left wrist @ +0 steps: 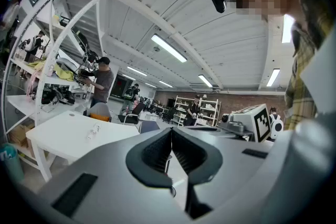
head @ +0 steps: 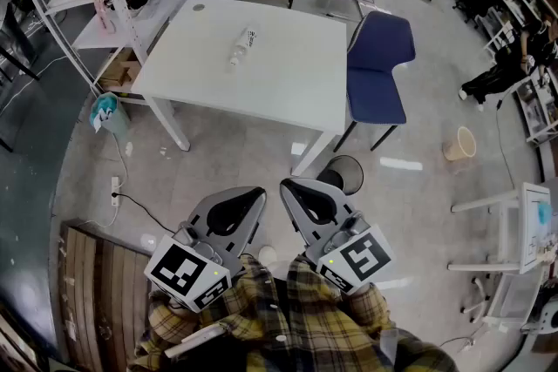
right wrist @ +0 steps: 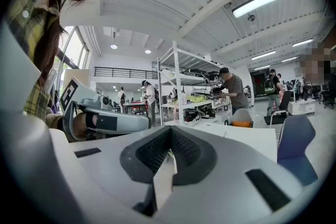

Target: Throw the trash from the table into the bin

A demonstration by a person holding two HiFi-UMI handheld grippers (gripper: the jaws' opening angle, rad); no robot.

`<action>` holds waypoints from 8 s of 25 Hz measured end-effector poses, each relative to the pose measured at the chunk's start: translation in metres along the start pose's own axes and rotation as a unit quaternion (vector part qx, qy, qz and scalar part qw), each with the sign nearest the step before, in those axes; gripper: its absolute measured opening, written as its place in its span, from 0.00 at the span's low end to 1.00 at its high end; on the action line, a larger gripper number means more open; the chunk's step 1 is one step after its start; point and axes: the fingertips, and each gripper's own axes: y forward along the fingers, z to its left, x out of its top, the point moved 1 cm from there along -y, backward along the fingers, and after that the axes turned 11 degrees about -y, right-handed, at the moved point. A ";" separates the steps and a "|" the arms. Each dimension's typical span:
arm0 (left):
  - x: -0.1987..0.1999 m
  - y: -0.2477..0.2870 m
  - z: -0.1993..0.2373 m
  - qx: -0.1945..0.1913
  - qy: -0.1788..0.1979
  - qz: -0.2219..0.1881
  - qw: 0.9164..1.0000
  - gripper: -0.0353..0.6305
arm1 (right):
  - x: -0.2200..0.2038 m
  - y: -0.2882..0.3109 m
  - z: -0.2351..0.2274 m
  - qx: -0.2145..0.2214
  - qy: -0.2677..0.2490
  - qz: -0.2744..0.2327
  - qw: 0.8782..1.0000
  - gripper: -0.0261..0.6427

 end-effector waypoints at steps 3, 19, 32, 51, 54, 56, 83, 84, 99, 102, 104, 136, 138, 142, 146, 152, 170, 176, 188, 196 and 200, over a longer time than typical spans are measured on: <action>-0.003 0.001 -0.007 0.002 0.002 -0.002 1.000 0.07 | -0.001 -0.006 0.001 0.008 -0.005 -0.001 1.000 0.04; -0.023 0.012 -0.021 0.045 -0.013 -0.023 0.999 0.07 | -0.022 -0.033 -0.010 0.036 0.001 0.022 0.999 0.04; 0.009 0.027 0.067 0.047 -0.027 -0.023 0.998 0.07 | -0.035 0.045 -0.040 0.024 0.017 0.035 0.999 0.04; 0.098 0.023 0.257 0.011 -0.028 0.009 1.000 0.07 | -0.034 0.226 -0.084 -0.071 0.044 0.064 0.994 0.04; 0.096 0.026 0.272 0.003 -0.041 0.016 0.999 0.07 | -0.037 0.238 -0.084 -0.079 0.045 0.071 0.993 0.04; 0.094 0.030 0.278 -0.003 -0.049 0.023 0.999 0.07 | -0.037 0.244 -0.086 -0.081 0.047 0.071 0.993 0.04; 0.184 0.215 0.388 0.023 -0.022 -0.002 1.000 0.07 | -0.049 0.362 -0.298 -0.055 0.018 0.073 0.996 0.04; 0.186 0.220 0.391 0.026 -0.022 -0.003 0.999 0.07 | -0.050 0.365 -0.305 -0.051 0.018 0.072 0.996 0.04; 0.192 0.254 0.430 0.034 -0.032 0.014 0.999 0.07 | -0.089 0.416 -0.339 -0.036 0.058 0.126 0.990 0.04; 0.194 0.253 0.437 0.028 -0.036 0.020 0.999 0.07 | -0.104 0.425 -0.343 -0.056 0.082 0.143 0.985 0.04; 0.196 0.252 0.442 0.026 -0.039 0.023 0.999 0.07 | -0.114 0.432 -0.344 -0.062 0.099 0.155 0.981 0.04; 0.181 0.244 0.523 -0.033 -0.083 0.087 0.992 0.07 | -0.285 0.505 -0.346 -0.185 0.258 0.324 0.891 0.55; 0.179 0.242 0.527 -0.033 -0.086 0.090 0.992 0.07 | -0.294 0.507 -0.347 -0.191 0.257 0.334 0.886 0.55; 0.176 0.237 0.536 -0.029 -0.093 0.093 0.991 0.07 | -0.313 0.510 -0.349 -0.200 0.262 0.353 0.875 0.56; 0.176 0.232 0.548 -0.023 -0.097 0.094 0.991 0.07 | -0.325 0.517 -0.349 -0.207 0.268 0.358 0.870 0.56; 0.177 0.230 0.557 -0.021 -0.103 0.093 0.990 0.07 | -0.329 0.524 -0.347 -0.199 0.265 0.371 0.868 0.56; 0.182 0.224 0.546 -0.048 -0.096 0.082 0.991 0.07 | -0.274 0.523 -0.336 -0.191 0.227 0.327 0.897 0.53; 0.177 0.234 0.528 -0.079 -0.092 0.092 0.988 0.07 | -0.248 0.510 -0.338 -0.197 0.199 0.315 0.907 0.53; 0.165 0.270 0.470 -0.146 -0.064 0.118 0.980 0.07 | -0.225 0.445 -0.353 -0.246 0.197 0.283 0.906 0.53; 0.135 0.308 0.383 -0.188 -0.042 0.137 0.972 0.07 | -0.222 0.335 -0.378 -0.301 0.201 0.264 0.894 0.53; 0.112 0.331 0.322 -0.208 -0.037 0.147 0.966 0.07 | -0.225 0.256 -0.393 -0.330 0.208 0.260 0.883 0.53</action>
